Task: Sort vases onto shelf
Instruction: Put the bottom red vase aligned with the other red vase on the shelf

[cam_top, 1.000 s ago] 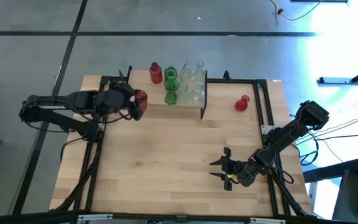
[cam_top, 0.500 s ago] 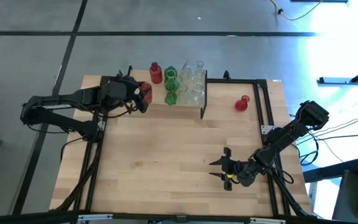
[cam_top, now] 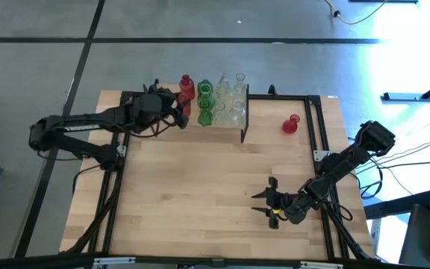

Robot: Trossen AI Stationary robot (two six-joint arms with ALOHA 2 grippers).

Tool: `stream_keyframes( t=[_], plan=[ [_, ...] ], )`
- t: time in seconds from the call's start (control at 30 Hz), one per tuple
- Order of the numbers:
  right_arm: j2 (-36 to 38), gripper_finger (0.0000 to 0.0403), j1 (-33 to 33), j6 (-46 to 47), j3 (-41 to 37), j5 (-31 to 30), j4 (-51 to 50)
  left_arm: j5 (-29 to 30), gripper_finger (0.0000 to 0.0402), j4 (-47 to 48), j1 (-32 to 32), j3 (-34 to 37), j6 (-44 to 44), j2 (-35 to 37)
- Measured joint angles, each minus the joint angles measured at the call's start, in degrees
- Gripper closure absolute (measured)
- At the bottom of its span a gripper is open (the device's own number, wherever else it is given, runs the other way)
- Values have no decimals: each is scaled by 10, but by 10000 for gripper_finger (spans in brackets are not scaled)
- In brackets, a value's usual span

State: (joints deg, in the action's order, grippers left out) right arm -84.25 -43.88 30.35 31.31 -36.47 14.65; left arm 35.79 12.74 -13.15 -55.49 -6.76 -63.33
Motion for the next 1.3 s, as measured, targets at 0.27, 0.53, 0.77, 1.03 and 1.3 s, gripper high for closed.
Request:
stream_keyframes(
  t=[0.27, 0.53, 0.77, 1.03, 1.3],
  plan=[
    [0, 227, 0, 0, 0, 0, -1, -25, 245, -63, -38, 42, 9, 0],
    [0, 227, 0, 0, 0, 0, -2, -41, 245, -94, -60, 59, 9, -9],
    [0, 227, 0, 0, 0, 0, -3, -69, 245, -127, -68, 78, 9, -12],
    [0, 227, 0, 0, 0, 0, -2, -65, 245, -129, -68, 82, 9, -12],
    [0, 227, 0, 0, 0, 0, -2, -59, 212, -128, -68, 82, 10, -12]
  ],
)
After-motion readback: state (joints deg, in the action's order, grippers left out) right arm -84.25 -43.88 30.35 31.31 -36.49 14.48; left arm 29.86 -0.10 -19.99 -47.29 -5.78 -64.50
